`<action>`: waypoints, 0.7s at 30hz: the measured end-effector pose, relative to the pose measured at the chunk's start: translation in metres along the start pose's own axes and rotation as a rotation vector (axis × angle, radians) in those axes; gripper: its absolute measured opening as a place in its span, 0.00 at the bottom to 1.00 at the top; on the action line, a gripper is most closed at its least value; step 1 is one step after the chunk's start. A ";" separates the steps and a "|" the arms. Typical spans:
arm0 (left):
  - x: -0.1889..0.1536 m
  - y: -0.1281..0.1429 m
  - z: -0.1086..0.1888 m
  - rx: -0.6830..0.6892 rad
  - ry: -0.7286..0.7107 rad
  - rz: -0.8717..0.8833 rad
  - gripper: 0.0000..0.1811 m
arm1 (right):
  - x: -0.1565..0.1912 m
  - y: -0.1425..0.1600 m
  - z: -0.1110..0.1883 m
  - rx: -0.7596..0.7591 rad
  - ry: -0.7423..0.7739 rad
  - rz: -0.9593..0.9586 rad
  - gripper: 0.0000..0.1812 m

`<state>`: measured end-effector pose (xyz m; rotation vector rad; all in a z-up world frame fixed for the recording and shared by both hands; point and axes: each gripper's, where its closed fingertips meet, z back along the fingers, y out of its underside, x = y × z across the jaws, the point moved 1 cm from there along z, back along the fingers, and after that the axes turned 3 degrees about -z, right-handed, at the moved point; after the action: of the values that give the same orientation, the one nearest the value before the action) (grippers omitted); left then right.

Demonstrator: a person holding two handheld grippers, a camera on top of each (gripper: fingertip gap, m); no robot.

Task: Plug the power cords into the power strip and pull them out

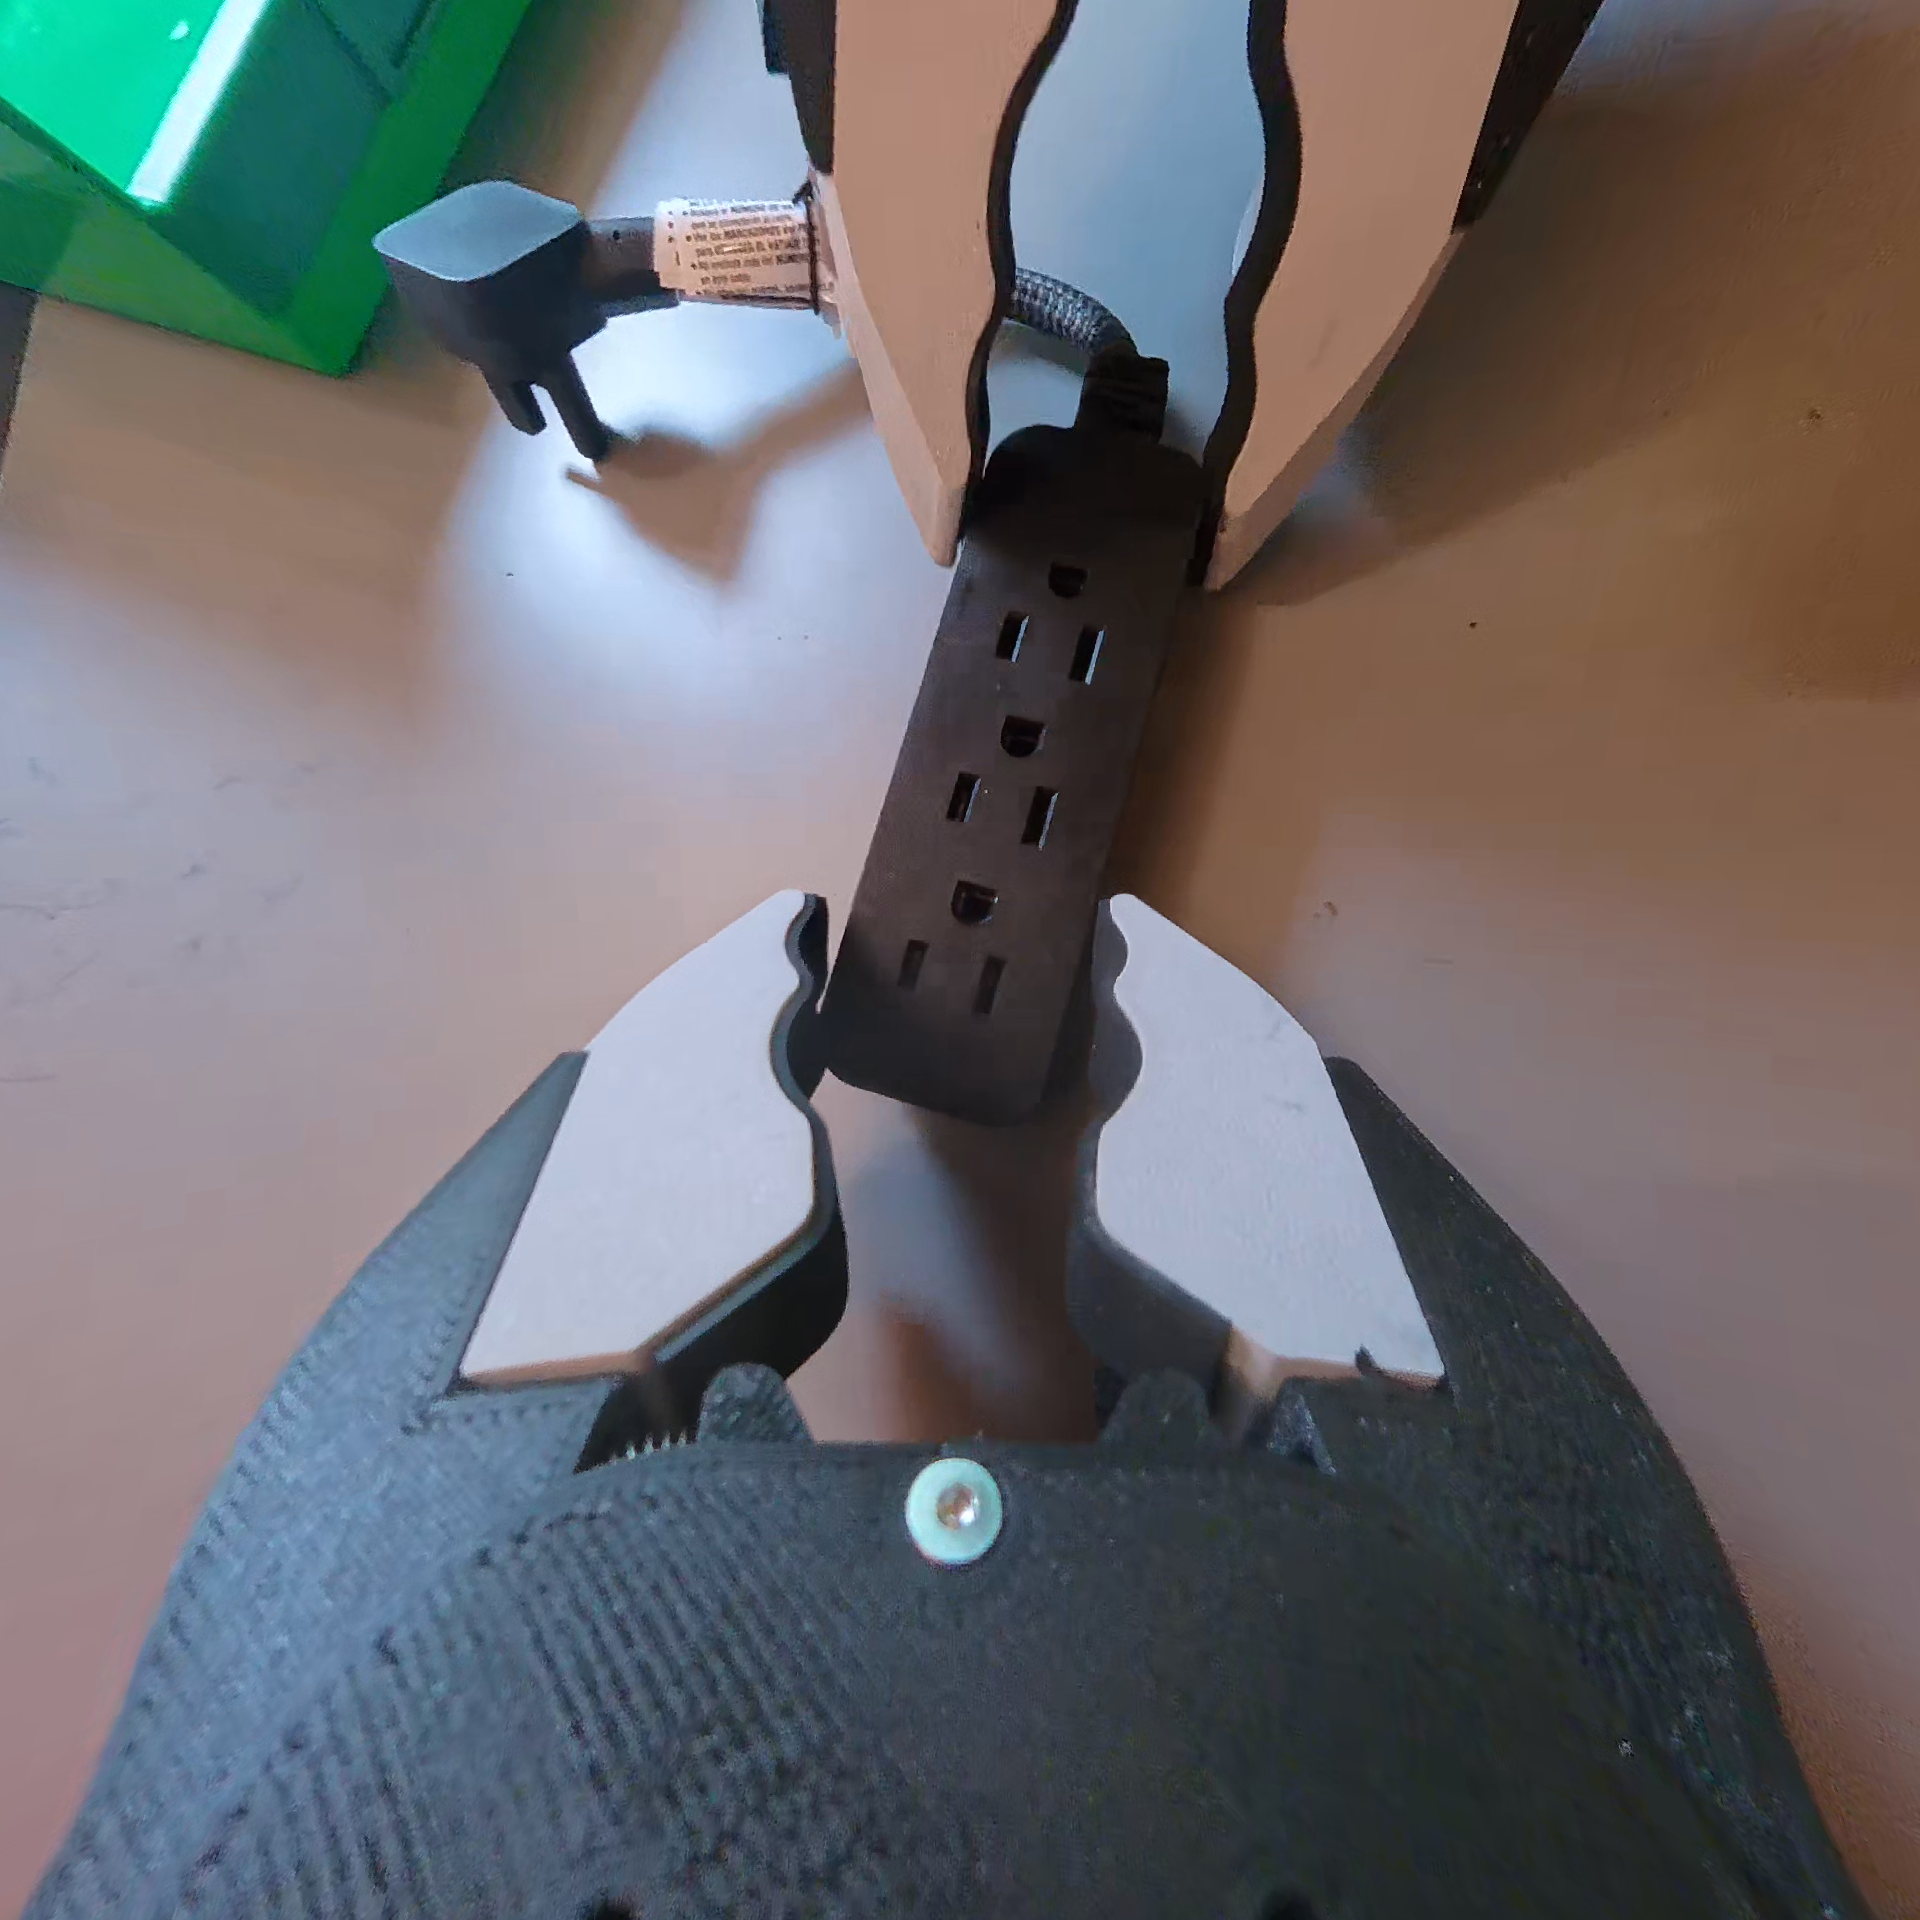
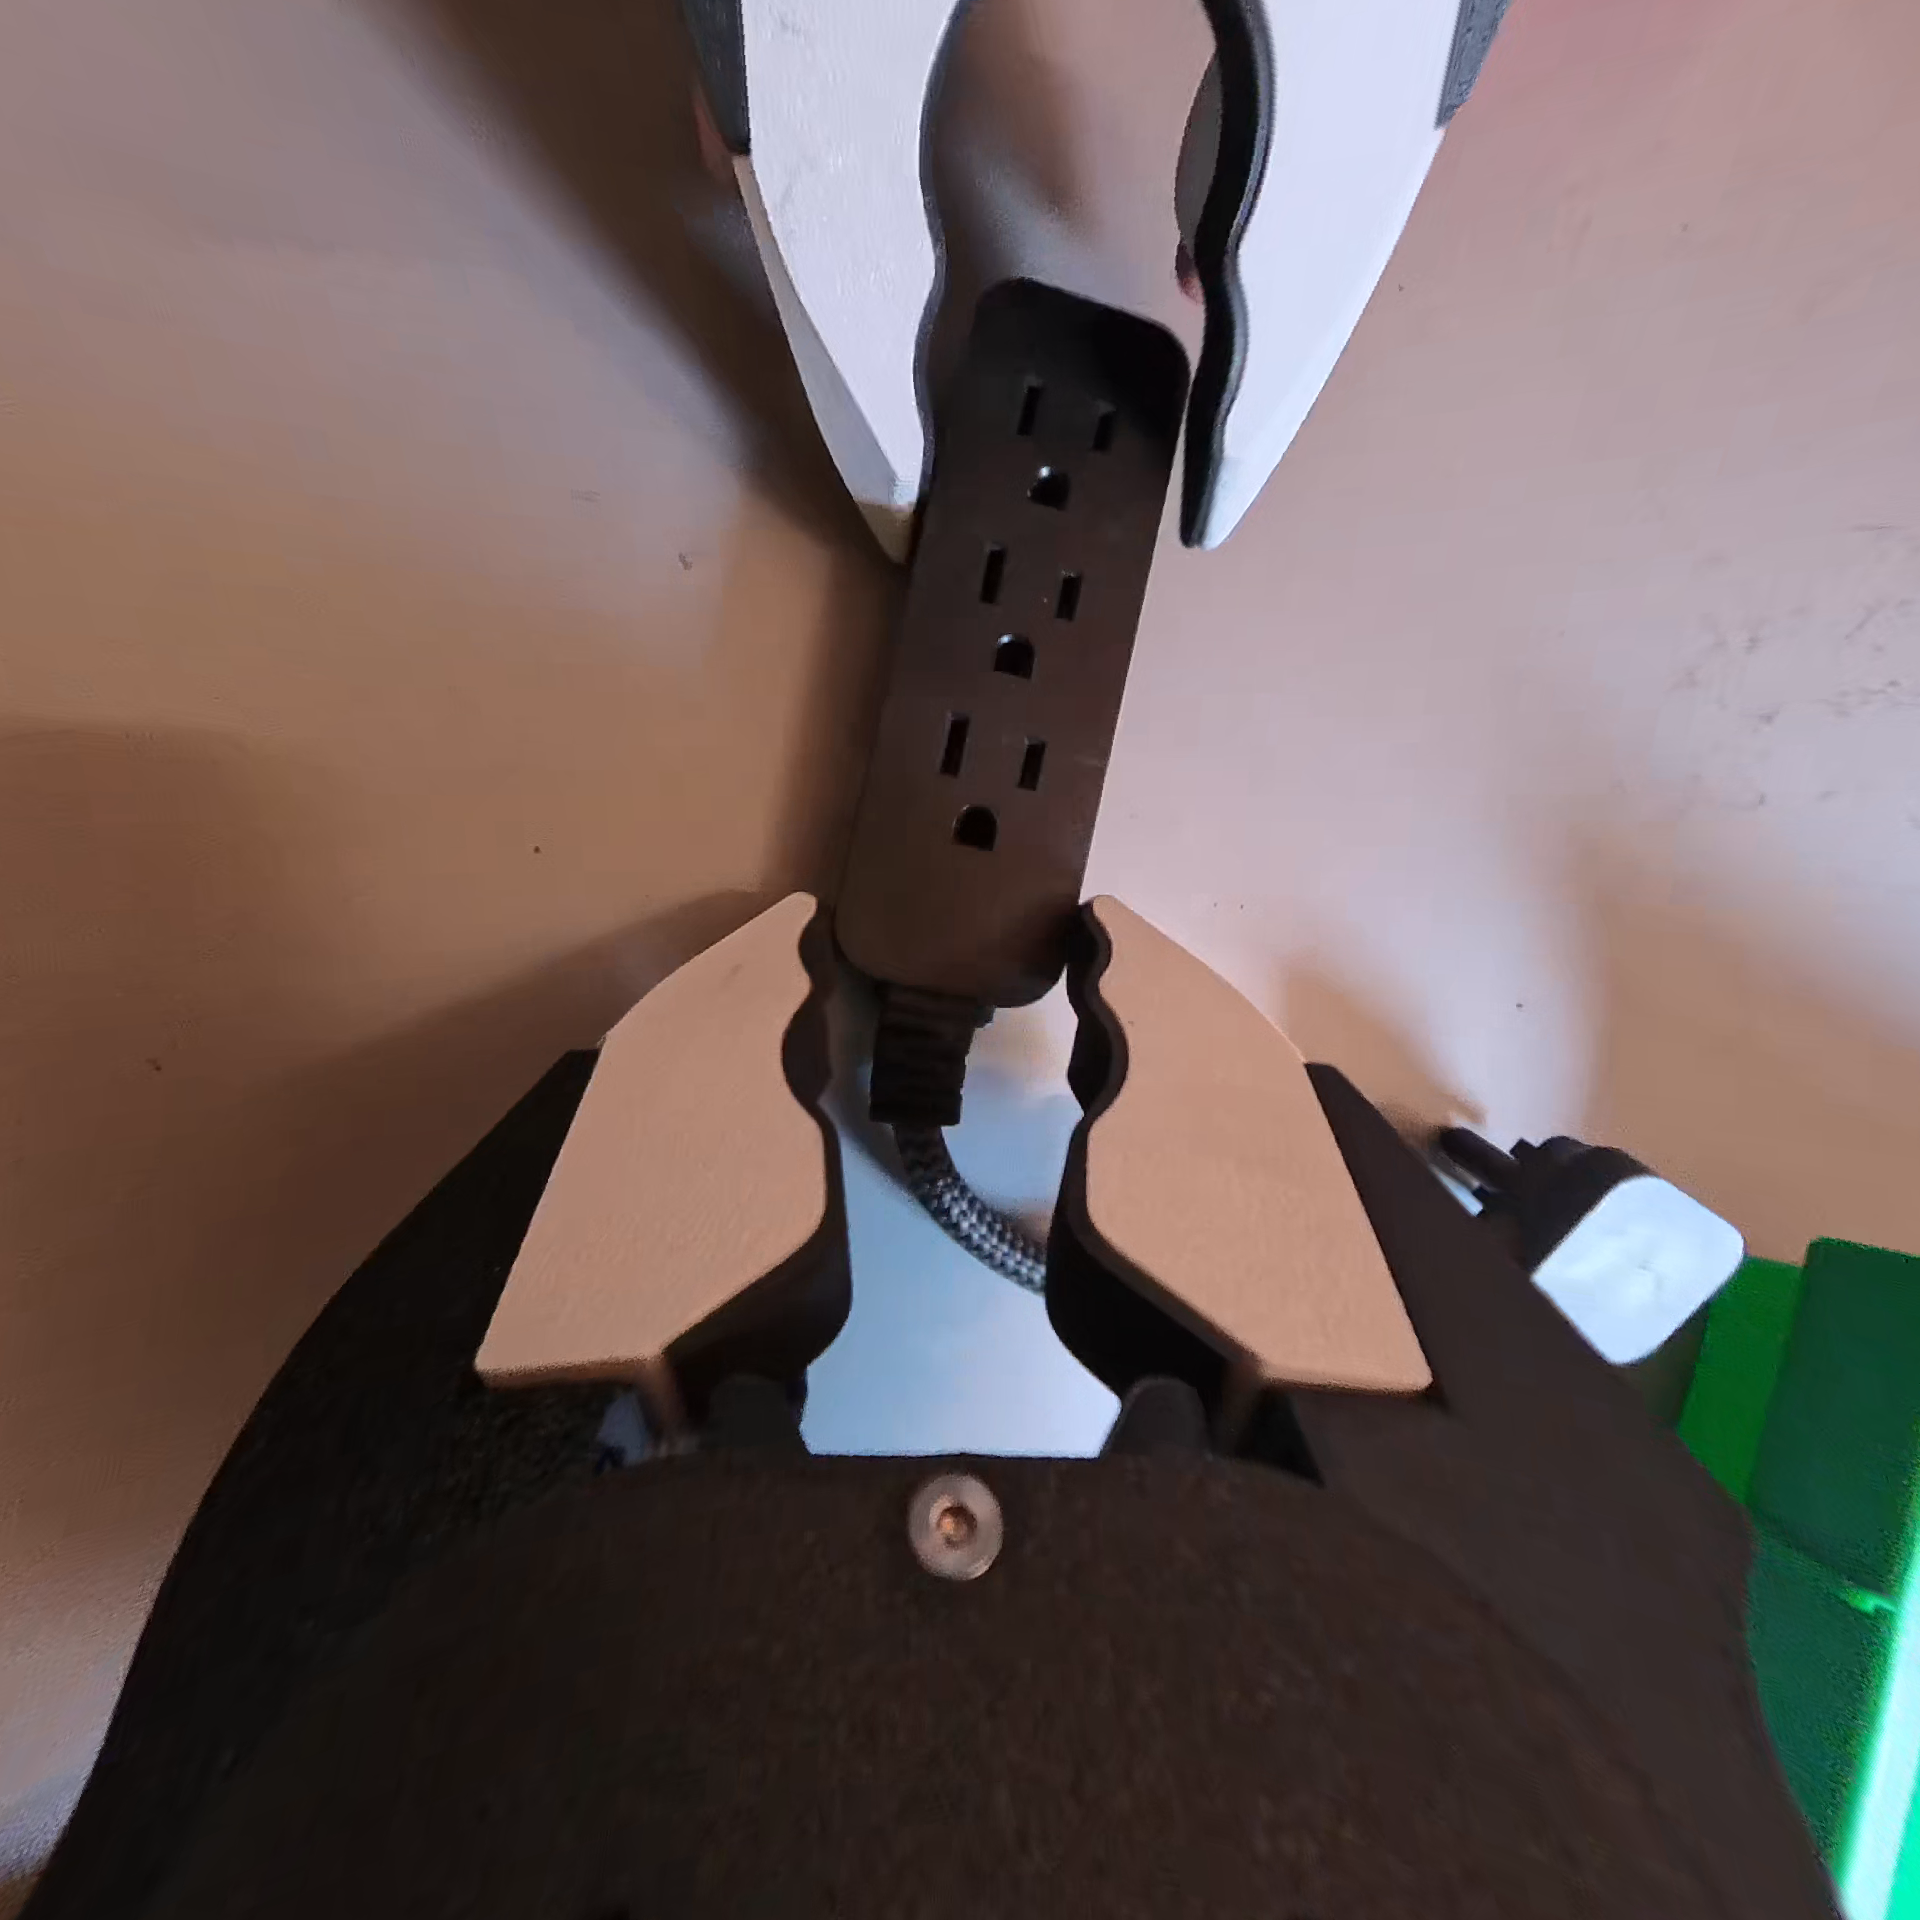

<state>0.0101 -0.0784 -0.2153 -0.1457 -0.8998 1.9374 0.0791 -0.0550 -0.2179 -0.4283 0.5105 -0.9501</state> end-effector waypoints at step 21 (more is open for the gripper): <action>0.052 -0.002 0.165 -0.386 -0.454 0.313 0.22 | -0.068 -0.022 0.104 -0.612 0.261 -0.357 0.28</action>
<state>-0.0903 -0.1229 -0.0822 -0.0739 -1.6342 2.1003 0.0931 0.0043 -0.1072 -0.9767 0.9920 -1.1940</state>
